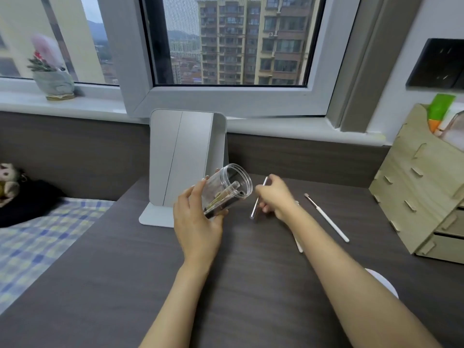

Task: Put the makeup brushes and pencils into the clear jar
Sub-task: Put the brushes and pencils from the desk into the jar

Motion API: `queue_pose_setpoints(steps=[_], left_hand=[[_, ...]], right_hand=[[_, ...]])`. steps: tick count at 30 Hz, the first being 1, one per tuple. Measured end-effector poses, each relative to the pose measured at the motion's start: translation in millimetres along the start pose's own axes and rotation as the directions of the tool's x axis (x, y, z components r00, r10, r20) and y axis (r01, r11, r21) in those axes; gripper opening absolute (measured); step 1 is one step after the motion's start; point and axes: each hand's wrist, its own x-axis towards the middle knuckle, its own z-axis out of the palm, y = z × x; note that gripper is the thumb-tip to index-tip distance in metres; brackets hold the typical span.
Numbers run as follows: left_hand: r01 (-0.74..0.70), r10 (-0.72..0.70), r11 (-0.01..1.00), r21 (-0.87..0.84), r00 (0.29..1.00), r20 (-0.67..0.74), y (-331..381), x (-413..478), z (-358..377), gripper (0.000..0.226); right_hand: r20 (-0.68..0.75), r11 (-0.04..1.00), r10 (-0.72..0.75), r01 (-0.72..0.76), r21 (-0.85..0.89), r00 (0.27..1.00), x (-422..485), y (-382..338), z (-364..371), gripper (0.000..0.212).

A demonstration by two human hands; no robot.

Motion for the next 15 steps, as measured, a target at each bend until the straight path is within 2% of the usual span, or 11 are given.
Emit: queue_pose_setpoints(steps=[3, 6, 8, 10, 12, 15], left_hand=[[-0.003, 0.003, 1.0, -0.002, 1.0, 0.005, 2.4, -1.9, 0.8, 0.078], [-0.027, 0.027, 1.0, -0.006, 1.0, 0.016, 5.0, -3.1, 0.8, 0.078], [-0.045, 0.045, 0.999, -0.01, 0.999, 0.028, 6.3, -3.5, 1.2, 0.078], [-0.073, 0.074, 0.997, -0.015, 0.996, 0.04, 8.1, -4.7, 0.8, 0.078], [-0.115, 0.116, 0.993, -0.023, 0.992, 0.052, 10.5, -6.2, -0.6, 0.078], [-0.169, 0.172, 0.985, -0.044, 0.983, 0.063, 14.1, -7.0, -3.8, 0.076]], right_hand=[[-0.092, 0.943, -0.145, 0.166, 0.289, 0.985, -30.3, -13.2, -41.4, 0.057], [-0.34, 0.792, -0.326, 0.451, 0.412, 0.882, -69.4, -25.3, -68.7, 0.054], [-0.462, 0.691, -0.393, 0.587, 0.422, 0.795, -95.8, -32.9, -74.0, 0.047], [-0.505, 0.63, -0.464, 0.672, 0.389, 0.728, -114.8, -37.7, -68.3, 0.043], [-0.482, 0.625, -0.54, 0.712, 0.321, 0.69, -123.8, -34.5, -53.0, 0.044], [-0.378, 0.681, -0.605, 0.702, 0.209, 0.7, -123.7, -17.7, -31.7, 0.041]])
